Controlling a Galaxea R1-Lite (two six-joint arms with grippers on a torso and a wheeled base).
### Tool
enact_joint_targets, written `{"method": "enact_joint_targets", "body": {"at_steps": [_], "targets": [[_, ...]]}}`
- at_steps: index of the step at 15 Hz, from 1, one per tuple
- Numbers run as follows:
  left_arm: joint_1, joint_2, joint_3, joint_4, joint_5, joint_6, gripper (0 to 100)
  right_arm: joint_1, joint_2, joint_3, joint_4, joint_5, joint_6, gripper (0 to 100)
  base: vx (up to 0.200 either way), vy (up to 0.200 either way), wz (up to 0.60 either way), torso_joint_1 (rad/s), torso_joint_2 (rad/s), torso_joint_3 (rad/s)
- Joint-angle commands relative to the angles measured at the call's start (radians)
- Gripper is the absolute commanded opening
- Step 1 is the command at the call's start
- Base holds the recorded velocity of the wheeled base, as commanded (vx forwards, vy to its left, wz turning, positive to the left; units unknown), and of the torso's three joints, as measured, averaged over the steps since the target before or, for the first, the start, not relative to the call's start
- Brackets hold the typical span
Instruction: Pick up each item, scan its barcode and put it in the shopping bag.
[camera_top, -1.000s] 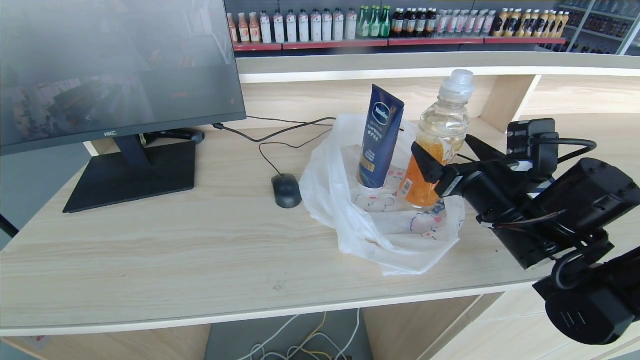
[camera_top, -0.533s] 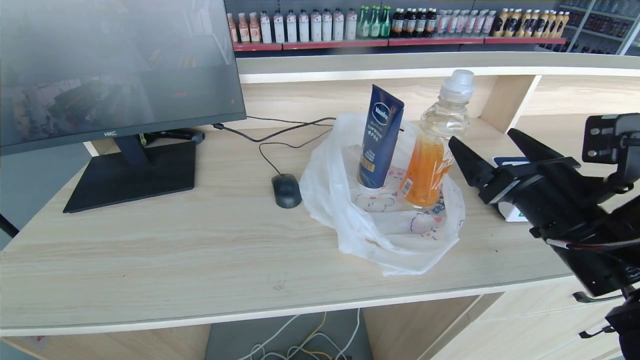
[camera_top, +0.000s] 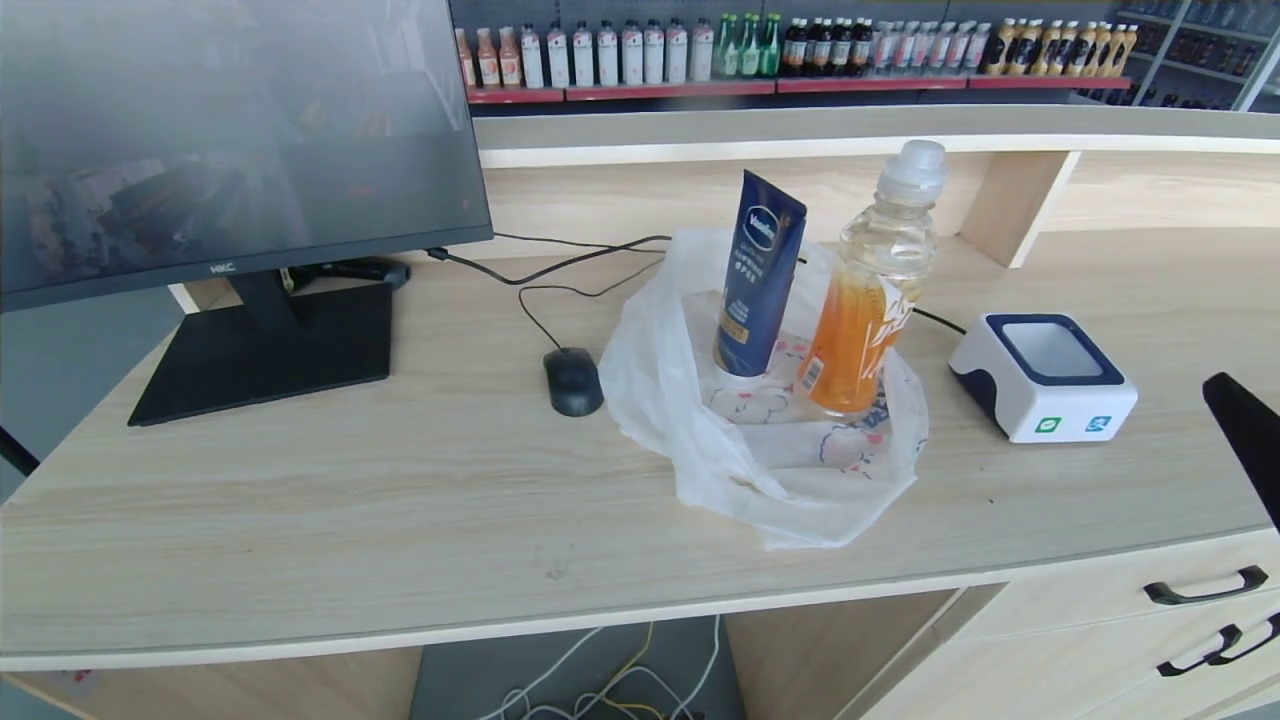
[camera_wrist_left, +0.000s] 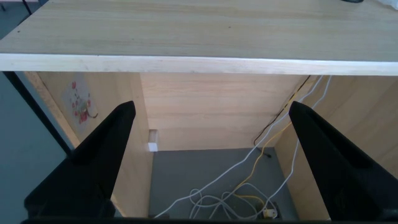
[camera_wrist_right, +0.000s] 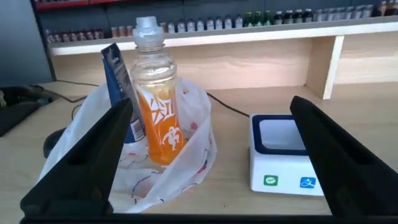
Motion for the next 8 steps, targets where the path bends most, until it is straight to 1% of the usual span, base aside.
{"method": "enact_joint_targets", "body": {"at_steps": [1, 2, 3, 4, 5, 6, 8], "targets": [[0.000, 0.000, 0.000, 0.000, 0.001, -0.003, 100, 0.004, -0.400, 0.036, 0.409, -0.023, 0.030, 100, 0.000, 0.000, 0.00, 0.000, 0.00, 0.000], [0.000, 0.000, 0.000, 0.000, 0.001, -0.006, 100, 0.006, -0.569, 0.036, 0.677, 0.020, 0.032, 100, 0.000, 0.000, 0.00, 0.000, 0.00, 0.000], [0.000, 0.000, 0.000, 0.000, 0.001, -0.004, 100, 0.008, -0.756, 0.033, 0.953, 0.095, 0.013, 100, 0.000, 0.000, 0.00, 0.000, 0.00, 0.000], [0.000, 0.000, 0.000, 0.000, 0.001, -0.004, 100, 0.008, -0.902, 0.007, 1.182, 0.141, -0.024, 100, 0.000, 0.000, 0.00, 0.000, 0.00, 0.000], [0.000, 0.000, 0.000, 0.000, 0.001, -0.006, 100, 0.008, -0.986, -0.033, 1.380, 0.155, -0.051, 100, 0.000, 0.000, 0.00, 0.000, 0.00, 0.000], [0.000, 0.000, 0.000, 0.000, 0.001, -0.006, 100, 0.008, -1.022, -0.058, 1.492, 0.167, -0.065, 100, 0.000, 0.000, 0.00, 0.000, 0.00, 0.000], [0.000, 0.000, 0.000, 0.000, 0.001, -0.007, 100, 0.008, -1.038, -0.028, 1.495, 0.173, -0.074, 100, 0.000, 0.000, 0.00, 0.000, 0.00, 0.000]]}}
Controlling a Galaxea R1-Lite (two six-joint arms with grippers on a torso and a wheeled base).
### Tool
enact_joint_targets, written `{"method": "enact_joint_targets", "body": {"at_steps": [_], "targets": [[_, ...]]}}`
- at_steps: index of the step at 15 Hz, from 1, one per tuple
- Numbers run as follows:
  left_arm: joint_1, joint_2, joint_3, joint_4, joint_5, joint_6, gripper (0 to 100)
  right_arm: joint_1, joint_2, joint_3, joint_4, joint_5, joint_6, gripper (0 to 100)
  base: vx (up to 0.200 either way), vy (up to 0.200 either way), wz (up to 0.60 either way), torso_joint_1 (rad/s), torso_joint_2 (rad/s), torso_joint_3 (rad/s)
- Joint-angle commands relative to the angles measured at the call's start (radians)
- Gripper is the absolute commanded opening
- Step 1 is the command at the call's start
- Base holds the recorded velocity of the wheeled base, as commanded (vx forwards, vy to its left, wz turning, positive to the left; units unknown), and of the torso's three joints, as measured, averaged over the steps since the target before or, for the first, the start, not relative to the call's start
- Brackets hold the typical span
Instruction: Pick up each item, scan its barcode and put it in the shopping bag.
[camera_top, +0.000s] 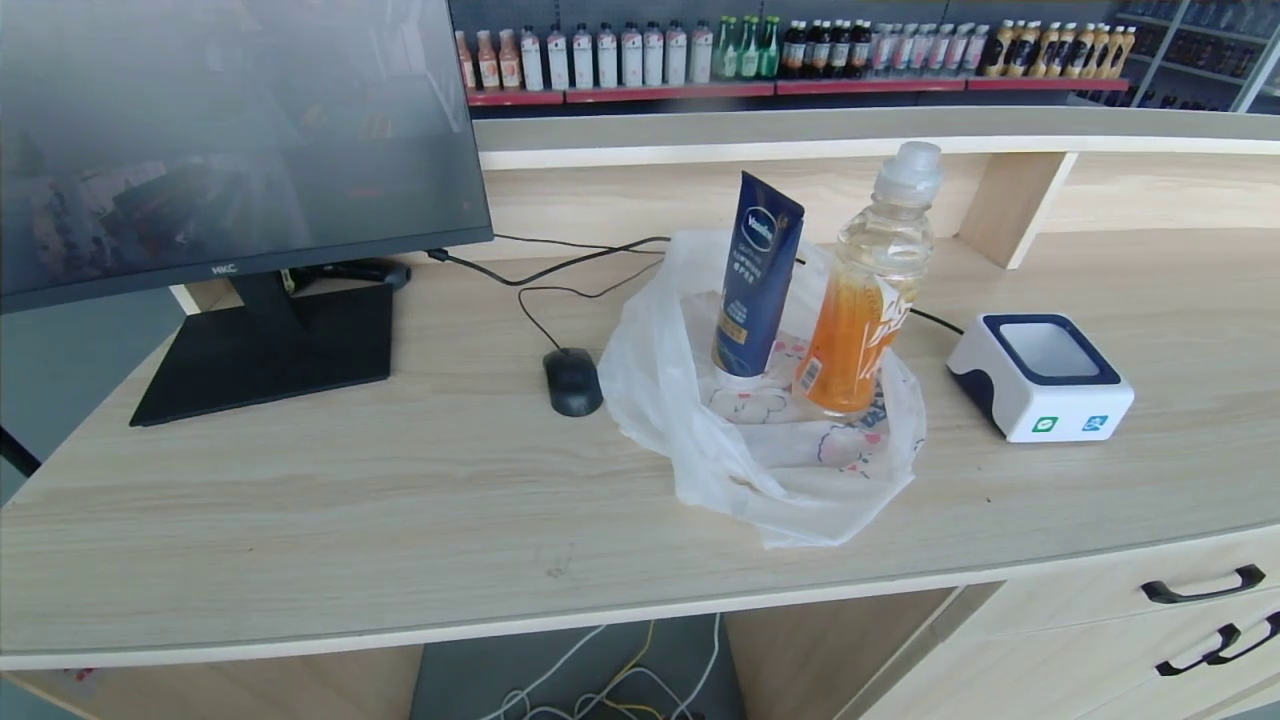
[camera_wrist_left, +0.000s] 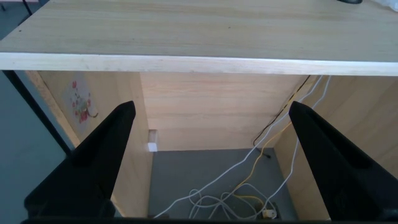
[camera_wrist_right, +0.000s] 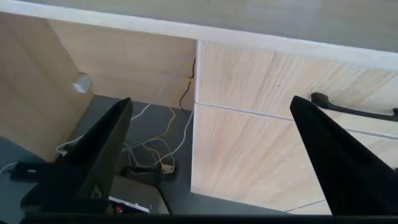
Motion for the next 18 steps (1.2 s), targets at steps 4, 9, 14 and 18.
{"method": "enact_joint_targets", "body": {"at_steps": [4, 9, 14, 18], "targets": [[0.000, 0.000, 0.000, 0.000, 0.000, -0.005, 100, 0.006, -0.162, -0.015, 0.035, 0.065, -0.012, 100, 0.000, 0.000, 0.00, 0.000, 0.00, 0.000], [0.000, 0.000, 0.000, 0.000, 0.000, -0.006, 100, -0.063, -0.046, -0.015, 0.034, 0.062, -0.012, 100, 0.000, 0.000, 0.00, 0.000, 0.00, 0.000], [0.000, 0.000, 0.000, 0.000, 0.000, -0.008, 100, -0.534, -0.085, -0.015, 0.035, 0.069, 0.008, 100, 0.000, 0.000, 0.00, 0.000, 0.00, 0.000], [0.000, 0.000, 0.000, 0.000, 0.000, -0.008, 100, -0.534, -0.098, 0.051, -0.052, 0.203, 0.026, 100, 0.000, 0.000, 0.00, 0.000, 0.00, 0.000]]}}
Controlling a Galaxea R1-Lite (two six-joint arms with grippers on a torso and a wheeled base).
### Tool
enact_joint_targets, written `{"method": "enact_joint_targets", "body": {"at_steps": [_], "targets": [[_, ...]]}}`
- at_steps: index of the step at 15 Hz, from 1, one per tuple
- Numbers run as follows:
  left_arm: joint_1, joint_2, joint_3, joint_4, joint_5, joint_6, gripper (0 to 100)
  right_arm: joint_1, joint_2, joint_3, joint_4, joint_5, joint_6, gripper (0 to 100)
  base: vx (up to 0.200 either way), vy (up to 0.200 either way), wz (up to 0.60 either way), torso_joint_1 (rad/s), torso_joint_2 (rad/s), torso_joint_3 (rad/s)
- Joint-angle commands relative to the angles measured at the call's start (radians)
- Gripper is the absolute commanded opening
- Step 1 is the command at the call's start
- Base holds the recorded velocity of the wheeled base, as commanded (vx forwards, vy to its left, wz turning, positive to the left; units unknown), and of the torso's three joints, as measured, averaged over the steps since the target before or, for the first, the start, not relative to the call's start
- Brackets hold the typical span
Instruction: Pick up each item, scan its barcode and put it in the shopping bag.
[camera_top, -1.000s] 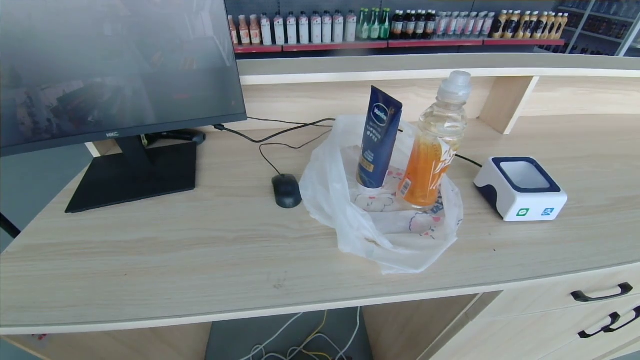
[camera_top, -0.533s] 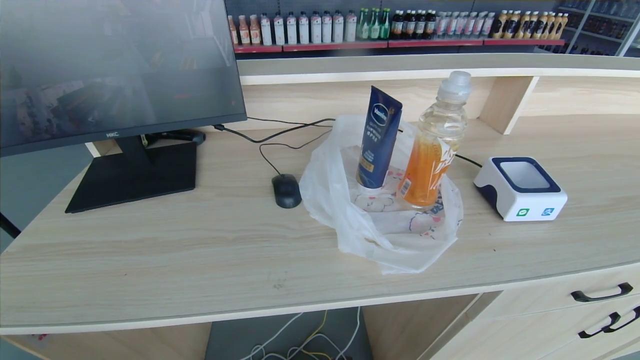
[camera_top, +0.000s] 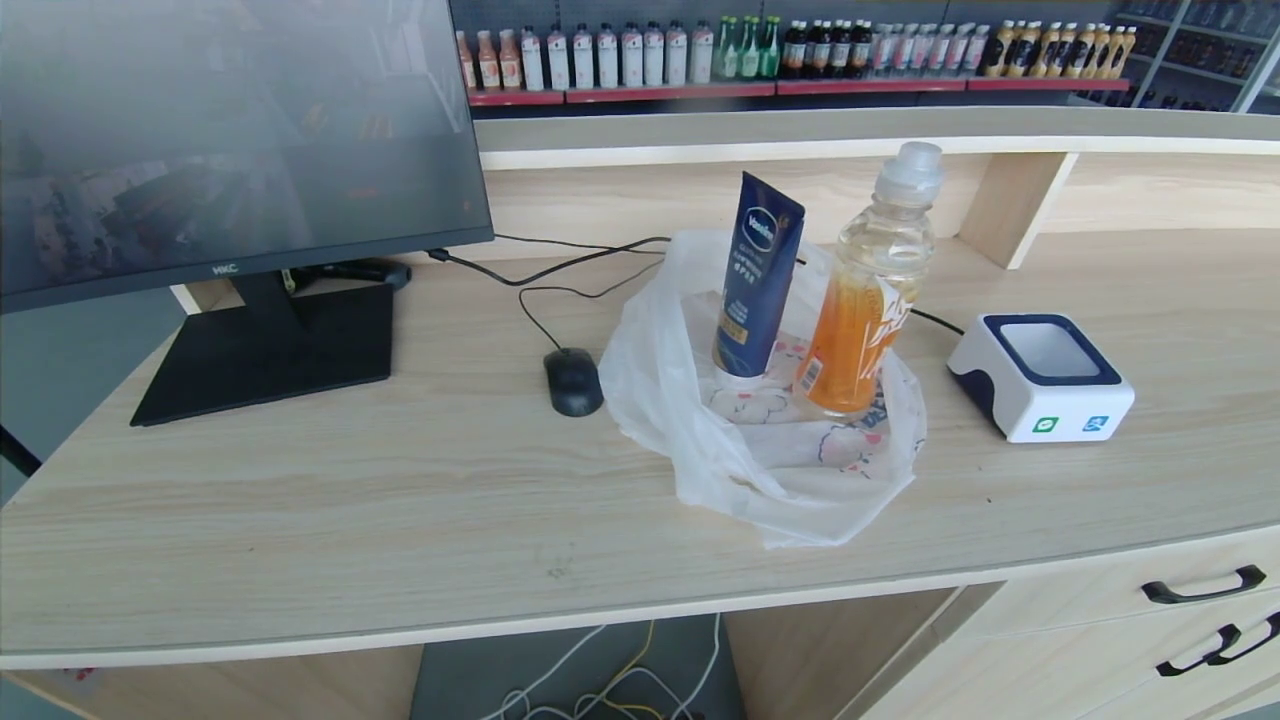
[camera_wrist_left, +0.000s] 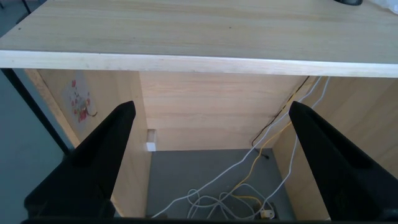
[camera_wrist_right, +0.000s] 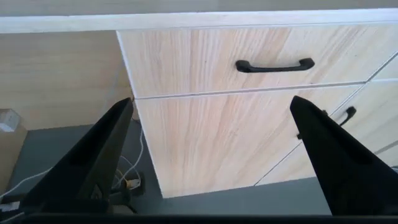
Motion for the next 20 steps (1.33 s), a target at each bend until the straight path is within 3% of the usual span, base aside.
{"method": "enact_joint_targets", "body": {"at_steps": [1, 2, 3, 4, 11, 14, 20], "targets": [[0.000, 0.000, 0.000, 0.000, 0.000, 0.000, 100, -0.011, -0.010, 0.013, 0.002, 0.026, -0.015, 100, 0.000, 0.000, 0.00, 0.000, 0.00, 0.000], [0.000, 0.000, 0.000, 0.000, 0.000, 0.000, 100, 0.014, -0.012, 0.013, 0.002, 0.026, -0.006, 100, 0.000, 0.000, 0.00, 0.000, 0.00, 0.000], [0.000, 0.000, 0.000, 0.000, 0.000, -0.002, 100, 0.100, -0.049, 0.013, 0.002, 0.024, 0.000, 100, 0.000, 0.000, 0.00, 0.000, 0.00, 0.000], [0.002, 0.000, 0.000, 0.000, 0.000, -0.003, 100, 0.106, -0.056, 0.013, 0.002, 0.024, 0.008, 100, 0.000, 0.000, 0.00, 0.000, 0.00, 0.000], [0.000, 0.000, 0.000, 0.000, 0.000, -0.003, 100, 0.089, -0.092, 0.013, 0.004, 0.012, 0.043, 100, 0.000, 0.000, 0.00, 0.000, 0.00, 0.000], [0.000, 0.000, 0.000, 0.000, 0.000, -0.002, 100, 0.083, -0.104, 0.013, 0.005, 0.012, 0.047, 100, -0.200, 0.000, 0.00, 0.004, 0.00, 0.002], [0.000, 0.000, 0.000, 0.000, 0.000, 0.000, 100, 0.083, -0.104, 0.013, 0.005, 0.012, 0.047, 100, 0.000, 0.000, 0.00, 0.000, 0.00, 0.000]]}}
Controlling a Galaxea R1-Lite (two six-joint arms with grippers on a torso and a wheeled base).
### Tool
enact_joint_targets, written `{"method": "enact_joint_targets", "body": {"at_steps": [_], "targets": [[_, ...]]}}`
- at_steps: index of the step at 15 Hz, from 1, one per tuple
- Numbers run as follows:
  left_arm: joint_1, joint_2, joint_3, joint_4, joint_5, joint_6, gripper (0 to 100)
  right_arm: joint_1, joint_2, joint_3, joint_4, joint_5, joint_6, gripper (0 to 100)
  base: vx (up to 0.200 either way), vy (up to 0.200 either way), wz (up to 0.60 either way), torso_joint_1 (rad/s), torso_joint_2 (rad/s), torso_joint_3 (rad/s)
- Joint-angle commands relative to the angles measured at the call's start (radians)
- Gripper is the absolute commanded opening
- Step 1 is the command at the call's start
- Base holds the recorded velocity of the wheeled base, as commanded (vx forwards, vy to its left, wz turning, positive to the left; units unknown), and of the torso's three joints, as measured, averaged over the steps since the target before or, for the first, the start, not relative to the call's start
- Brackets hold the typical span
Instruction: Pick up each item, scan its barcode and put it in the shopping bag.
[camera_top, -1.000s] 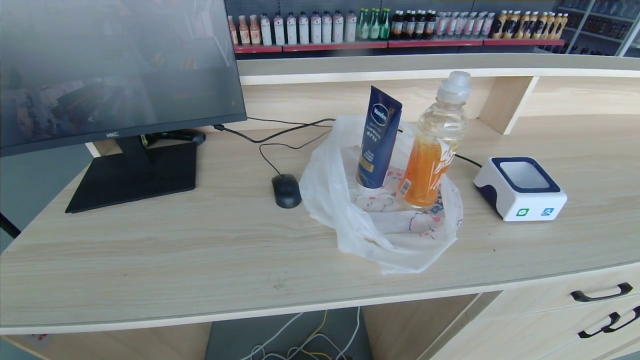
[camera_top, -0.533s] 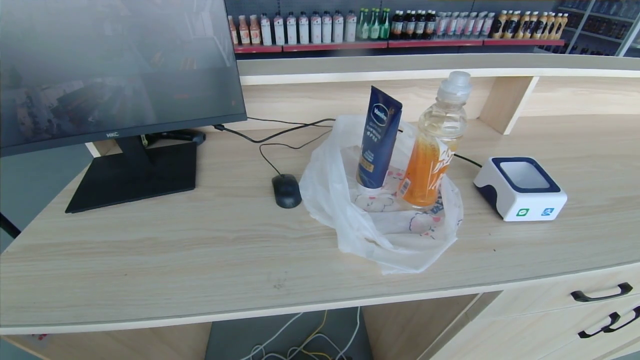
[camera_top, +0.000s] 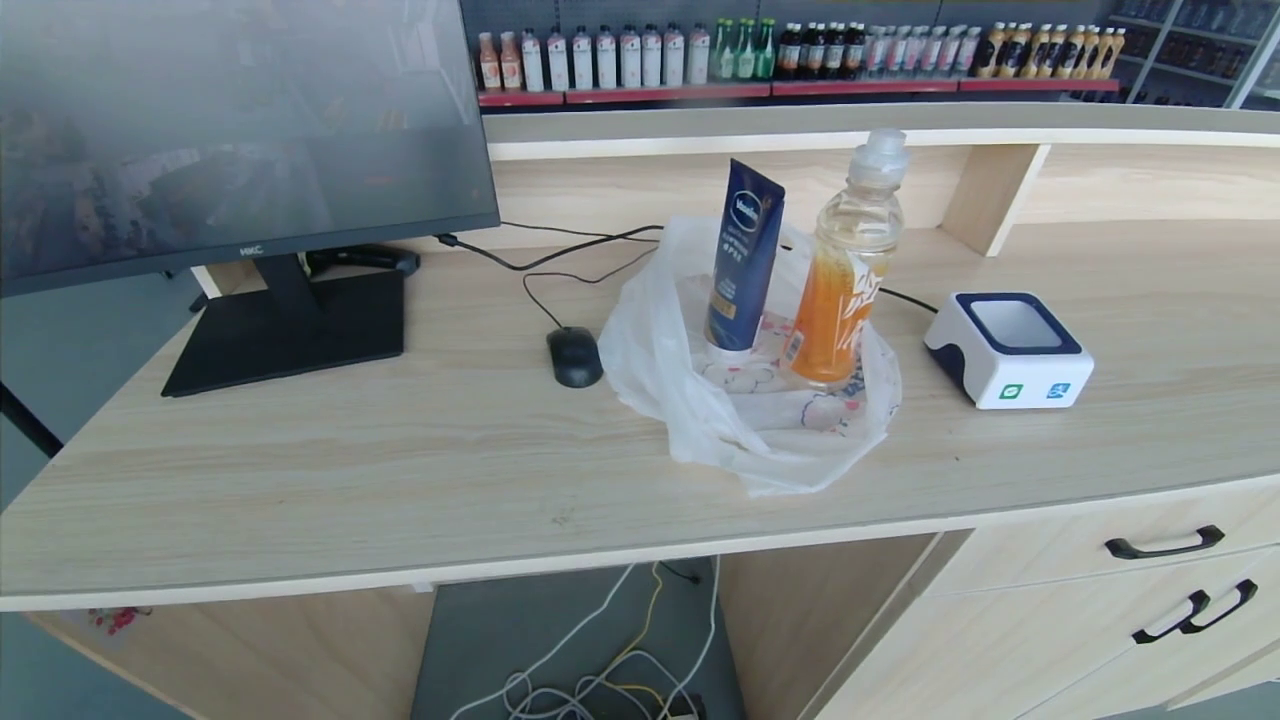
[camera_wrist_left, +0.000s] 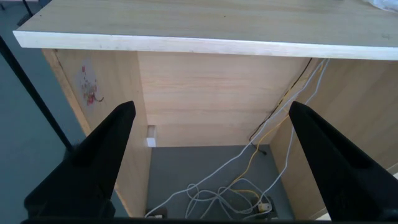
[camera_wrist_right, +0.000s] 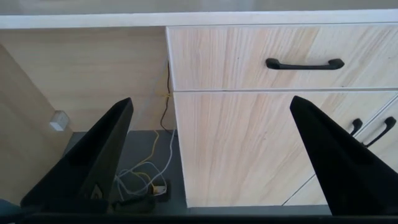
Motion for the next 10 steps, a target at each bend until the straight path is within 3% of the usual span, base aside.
{"method": "enact_joint_targets", "body": {"at_steps": [1, 3, 10], "targets": [[0.000, 0.000, 0.000, 0.000, 0.000, 0.000, 100, 0.000, 0.000, 0.000, -0.001, 0.000, 0.000, 100, 0.000, 0.000, 0.00, 0.000, 0.00, 0.000], [0.000, 0.000, 0.000, 0.000, 0.000, -0.002, 100, 0.000, 0.000, 0.000, -0.001, 0.000, 0.000, 100, 0.000, 0.000, 0.00, 0.000, 0.00, 0.000], [0.000, 0.000, 0.000, 0.000, 0.000, -0.003, 100, 0.000, 0.000, 0.000, -0.001, 0.000, -0.003, 100, 0.000, -0.200, 0.00, 0.005, 0.00, 0.001]]}}
